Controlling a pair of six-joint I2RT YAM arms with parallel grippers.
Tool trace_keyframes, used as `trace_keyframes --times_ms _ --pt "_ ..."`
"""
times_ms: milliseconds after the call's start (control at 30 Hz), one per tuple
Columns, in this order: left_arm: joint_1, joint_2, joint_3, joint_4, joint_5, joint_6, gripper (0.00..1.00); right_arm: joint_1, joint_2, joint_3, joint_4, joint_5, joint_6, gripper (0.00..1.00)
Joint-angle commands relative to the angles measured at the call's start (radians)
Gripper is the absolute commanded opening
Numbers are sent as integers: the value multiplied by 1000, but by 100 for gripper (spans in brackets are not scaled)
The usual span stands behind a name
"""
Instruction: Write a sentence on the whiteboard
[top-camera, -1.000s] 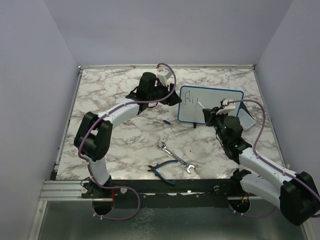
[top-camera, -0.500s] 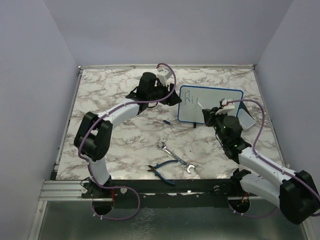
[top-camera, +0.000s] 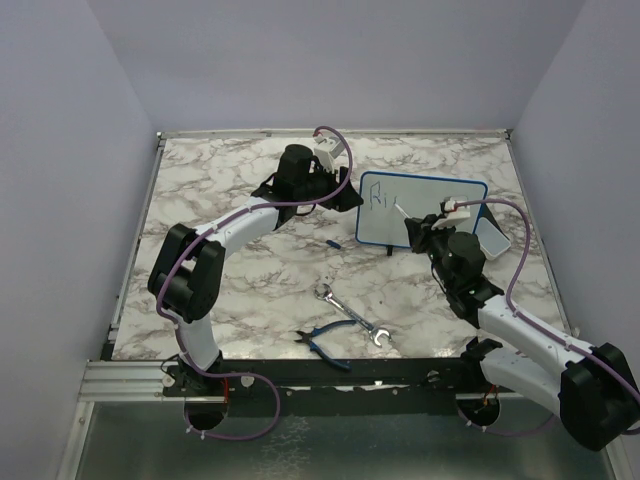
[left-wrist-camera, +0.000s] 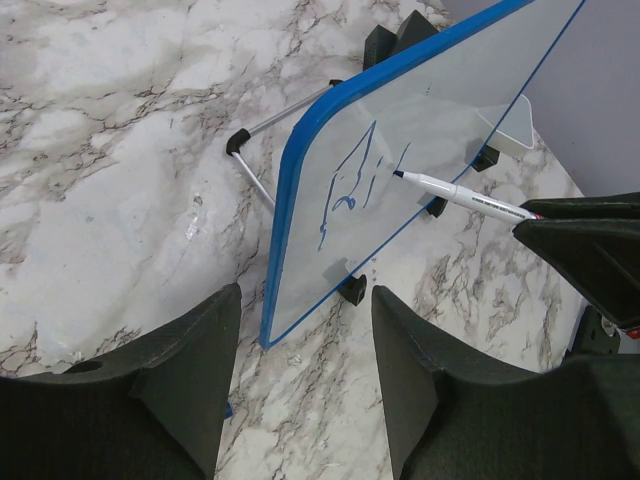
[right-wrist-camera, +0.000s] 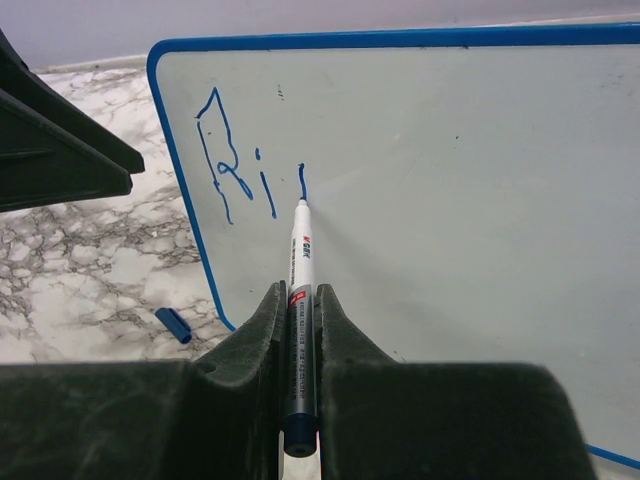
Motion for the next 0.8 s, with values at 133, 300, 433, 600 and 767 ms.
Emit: trace_keyframes --times_ms 133,300,433,600,767 --pt "0 -7 17 3 23 10 56 -5 -16 -26 -32 40 4 1" --pt "0 -7 17 2 23 9 56 -5 -31 -38 -49 49 12 1" --pt "0 -6 18 2 23 9 56 -5 -38 -43 -57 51 15 1" --pt "0 -4 20 2 24 8 56 -5 -19 -38 -44 14 6 1" --pt "0 -6 19 3 24 8 56 -5 16 -28 -20 -21 3 1"
